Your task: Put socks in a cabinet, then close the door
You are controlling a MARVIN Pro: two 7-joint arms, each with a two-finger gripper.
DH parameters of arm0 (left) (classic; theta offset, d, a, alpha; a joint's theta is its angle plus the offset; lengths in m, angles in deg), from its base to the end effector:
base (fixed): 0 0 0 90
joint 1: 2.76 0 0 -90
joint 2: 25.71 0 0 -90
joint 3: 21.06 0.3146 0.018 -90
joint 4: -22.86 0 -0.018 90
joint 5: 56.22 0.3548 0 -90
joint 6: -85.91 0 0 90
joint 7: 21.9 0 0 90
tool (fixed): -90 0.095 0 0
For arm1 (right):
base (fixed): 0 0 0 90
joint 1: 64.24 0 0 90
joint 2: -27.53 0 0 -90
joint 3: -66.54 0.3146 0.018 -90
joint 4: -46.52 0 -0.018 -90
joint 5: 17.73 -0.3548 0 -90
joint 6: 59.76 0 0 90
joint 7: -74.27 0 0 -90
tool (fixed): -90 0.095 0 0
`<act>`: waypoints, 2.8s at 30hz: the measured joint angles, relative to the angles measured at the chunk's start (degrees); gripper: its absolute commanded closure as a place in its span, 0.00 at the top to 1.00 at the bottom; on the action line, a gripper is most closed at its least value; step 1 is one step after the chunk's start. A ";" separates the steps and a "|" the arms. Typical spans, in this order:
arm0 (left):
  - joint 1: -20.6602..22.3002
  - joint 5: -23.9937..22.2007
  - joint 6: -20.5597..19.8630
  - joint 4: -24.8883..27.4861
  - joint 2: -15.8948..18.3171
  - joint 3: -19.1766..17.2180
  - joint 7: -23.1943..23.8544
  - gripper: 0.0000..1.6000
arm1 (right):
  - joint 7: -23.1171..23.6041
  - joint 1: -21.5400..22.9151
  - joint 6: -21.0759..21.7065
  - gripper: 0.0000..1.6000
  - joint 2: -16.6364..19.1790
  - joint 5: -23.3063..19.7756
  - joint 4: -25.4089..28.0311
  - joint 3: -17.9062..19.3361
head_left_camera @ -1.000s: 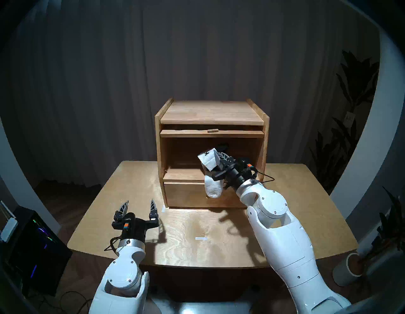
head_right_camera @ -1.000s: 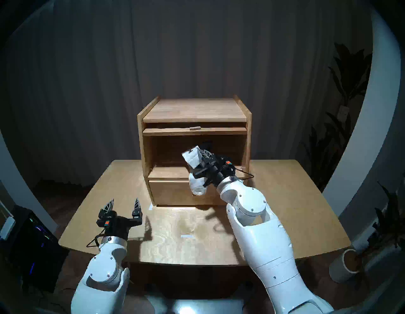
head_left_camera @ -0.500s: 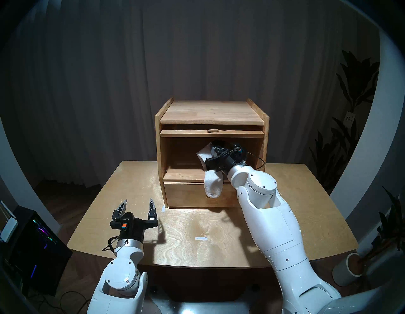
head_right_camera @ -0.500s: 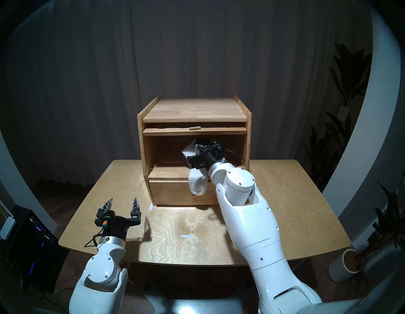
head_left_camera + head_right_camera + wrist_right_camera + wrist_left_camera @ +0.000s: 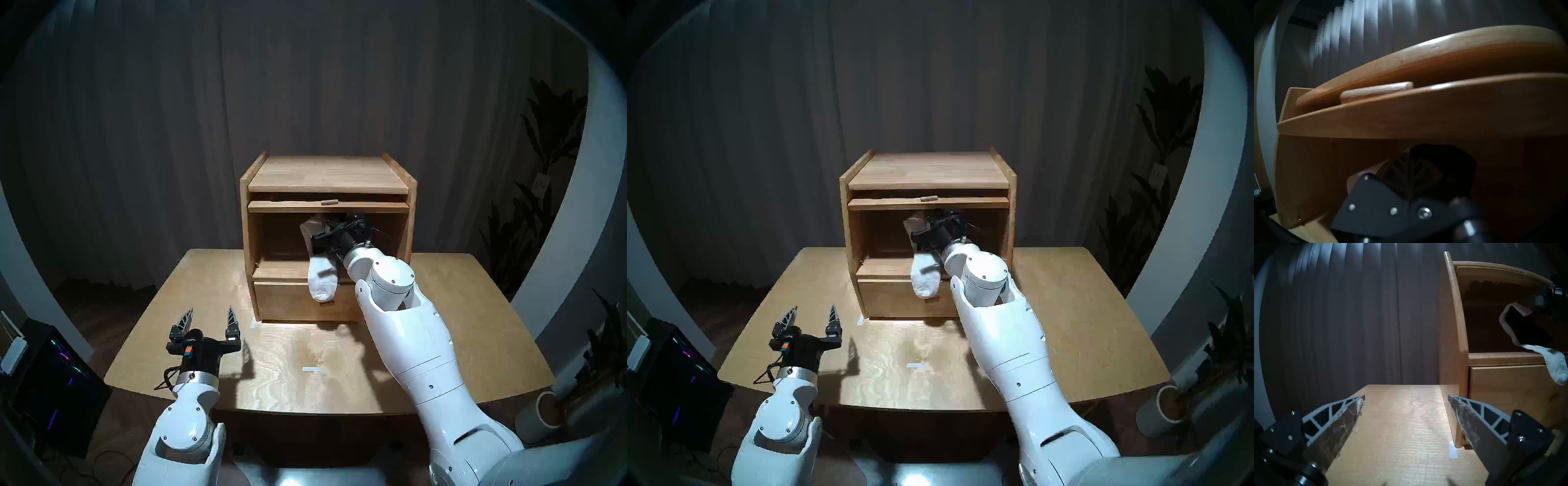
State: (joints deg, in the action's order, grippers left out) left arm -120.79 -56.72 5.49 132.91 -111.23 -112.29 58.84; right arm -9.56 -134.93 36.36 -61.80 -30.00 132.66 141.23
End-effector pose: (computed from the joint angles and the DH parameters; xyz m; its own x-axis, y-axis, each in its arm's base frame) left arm 0.3114 0.0375 -0.3484 -0.0293 -0.0699 0.9971 0.1445 -0.9874 -0.0650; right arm 0.5423 0.1299 -0.2041 -0.1098 -0.1472 0.9830 0.3972 -0.9131 -0.0924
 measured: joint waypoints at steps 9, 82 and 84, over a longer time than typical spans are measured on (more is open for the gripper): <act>-0.29 0.02 0.53 0.42 -0.03 0.43 0.10 1.00 | 0.43 -0.98 -5.74 0.00 0.08 0.00 -1.74 0.83; -2.16 -2.37 2.62 1.32 1.01 -0.13 2.41 1.00 | 8.09 -0.53 -9.61 1.00 8.31 8.28 0.51 -0.51; -2.11 -2.37 2.62 1.32 1.02 0.15 2.52 1.00 | 8.72 -1.46 -9.46 1.00 8.89 8.01 1.93 -0.45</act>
State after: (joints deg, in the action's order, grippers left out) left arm -122.90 -59.08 8.11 134.23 -110.20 -112.14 61.36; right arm -0.83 -136.39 26.90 -52.91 -21.99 134.59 140.77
